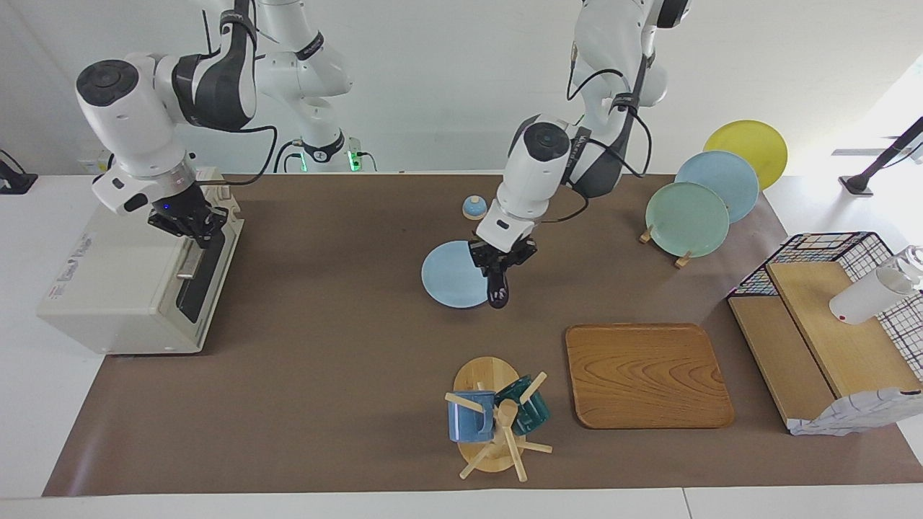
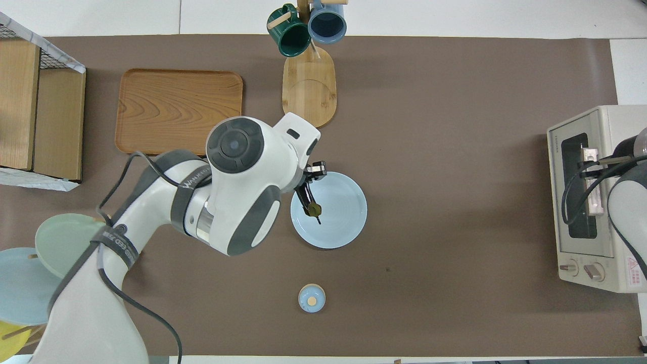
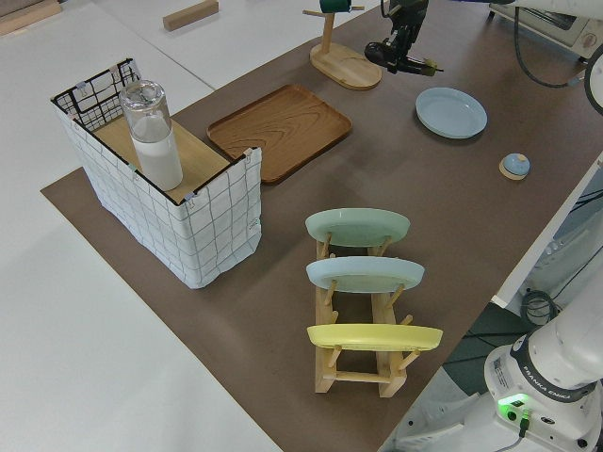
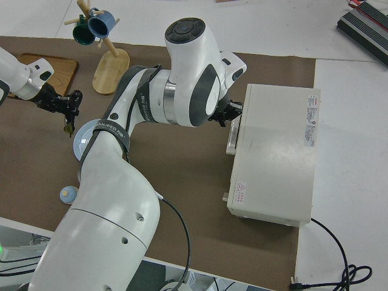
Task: Put eggplant into oven
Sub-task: 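Carry the eggplant with the left gripper onto the blue plate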
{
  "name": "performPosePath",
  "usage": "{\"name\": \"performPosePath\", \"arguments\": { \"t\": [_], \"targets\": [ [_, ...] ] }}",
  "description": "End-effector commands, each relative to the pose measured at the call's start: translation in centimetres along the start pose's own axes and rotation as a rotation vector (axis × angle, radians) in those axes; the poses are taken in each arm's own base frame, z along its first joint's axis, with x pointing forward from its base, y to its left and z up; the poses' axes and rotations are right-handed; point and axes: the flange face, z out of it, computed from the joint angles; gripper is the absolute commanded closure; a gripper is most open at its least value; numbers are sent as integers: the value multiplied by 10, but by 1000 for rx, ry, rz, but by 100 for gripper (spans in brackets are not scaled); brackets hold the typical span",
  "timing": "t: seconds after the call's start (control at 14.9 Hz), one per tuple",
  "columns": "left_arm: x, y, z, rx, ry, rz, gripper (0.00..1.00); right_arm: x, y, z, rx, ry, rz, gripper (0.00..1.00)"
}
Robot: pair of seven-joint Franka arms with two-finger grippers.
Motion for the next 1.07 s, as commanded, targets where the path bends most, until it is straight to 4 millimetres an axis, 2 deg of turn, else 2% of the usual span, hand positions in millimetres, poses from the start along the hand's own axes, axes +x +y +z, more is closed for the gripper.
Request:
{"name": "performPosePath", "arguments": {
  "t": [0.0, 0.4, 0.54, 0.6, 0.81, 0.94, 1.01],
  "targets": [
    [-37, -13, 9, -21, 21, -6, 100, -7, 9, 11, -9, -1, 0, 100],
    [-71, 3, 51, -48, 53, -20, 100, -10, 9, 25, -31, -19, -14, 100],
    [-77, 7, 67, -48, 55, -12, 100, -12, 6, 41, -31, -3, -21, 100],
    [-81, 10, 70, -46, 51, -3, 100, -13, 4, 46, -30, 2, -22, 100],
    [-88, 13, 77, -38, 41, 11, 100, -9, -6, 46, -28, 18, -29, 100],
    [-88, 14, 78, -35, 38, 21, 100, -5, -25, 44, -22, 25, -28, 100],
    [-91, 15, 79, -32, 34, 29, 84, -3, -33, 45, -21, 26, -33, 100]
  ]
}}
